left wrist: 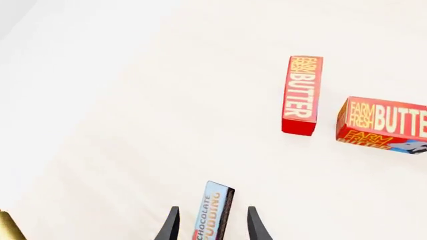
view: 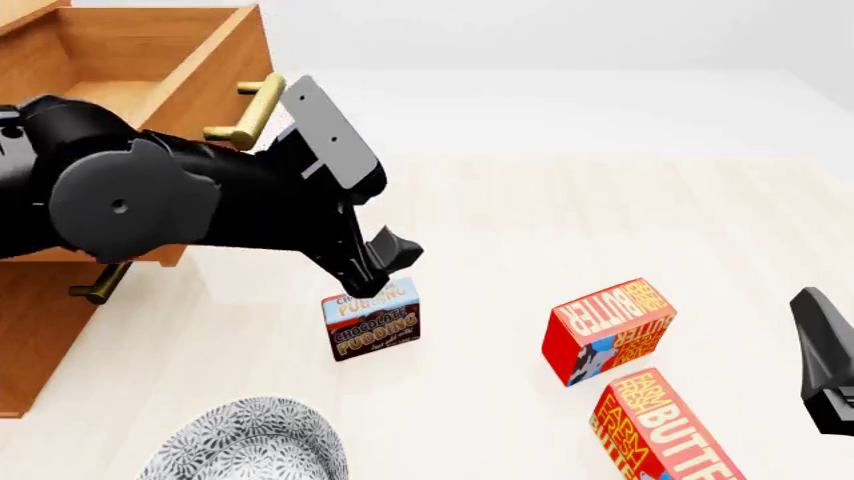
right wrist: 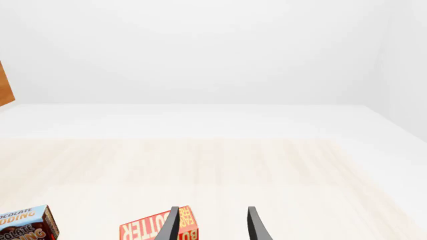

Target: Put the chocolate pudding in the top drawer of the cabinet and close it.

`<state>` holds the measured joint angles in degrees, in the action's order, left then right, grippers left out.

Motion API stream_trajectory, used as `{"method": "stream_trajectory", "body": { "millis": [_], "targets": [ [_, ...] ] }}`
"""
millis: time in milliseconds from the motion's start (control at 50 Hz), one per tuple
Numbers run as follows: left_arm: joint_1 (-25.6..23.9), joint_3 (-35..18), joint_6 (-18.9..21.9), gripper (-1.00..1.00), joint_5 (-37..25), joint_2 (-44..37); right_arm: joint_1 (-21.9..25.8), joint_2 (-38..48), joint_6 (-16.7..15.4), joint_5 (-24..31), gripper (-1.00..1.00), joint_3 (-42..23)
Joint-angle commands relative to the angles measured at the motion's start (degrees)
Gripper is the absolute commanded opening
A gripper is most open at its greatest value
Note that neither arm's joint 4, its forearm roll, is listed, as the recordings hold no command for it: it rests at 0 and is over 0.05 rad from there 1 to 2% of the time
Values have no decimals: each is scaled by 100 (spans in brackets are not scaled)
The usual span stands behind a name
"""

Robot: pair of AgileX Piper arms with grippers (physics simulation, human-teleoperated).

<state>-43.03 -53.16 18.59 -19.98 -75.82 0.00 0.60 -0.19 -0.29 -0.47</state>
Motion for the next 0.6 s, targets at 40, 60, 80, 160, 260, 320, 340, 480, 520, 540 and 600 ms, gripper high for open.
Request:
{"method": "stream_trajectory", "body": {
  "millis": [40,60,80,160,260,320,340,480,520,540,600],
  "targets": [
    [79,358,-284,100,349,-124,2,-10,0,7,100,4],
    [111,392,-286,100,383,-150,2,-9,0,7,100,4],
    [127,430,-298,100,438,-185,2,-10,0,7,100,4],
    [118,517,-333,100,545,-263,0,-11,0,7,100,4],
    [154,596,-355,100,660,-353,2,-10,0,7,100,4],
    [230,598,-331,100,680,-362,2,-10,0,7,100,4],
    [280,615,-293,100,694,-356,2,-9,1,7,100,4],
    [424,707,-134,100,786,-350,0,-9,2,7,100,4],
    [434,688,-139,100,780,-370,2,-10,0,7,100,4],
    [452,700,-104,100,794,-361,3,-9,1,7,100,4],
    [459,667,-115,100,774,-380,0,-9,1,7,100,4]
  ]
}}
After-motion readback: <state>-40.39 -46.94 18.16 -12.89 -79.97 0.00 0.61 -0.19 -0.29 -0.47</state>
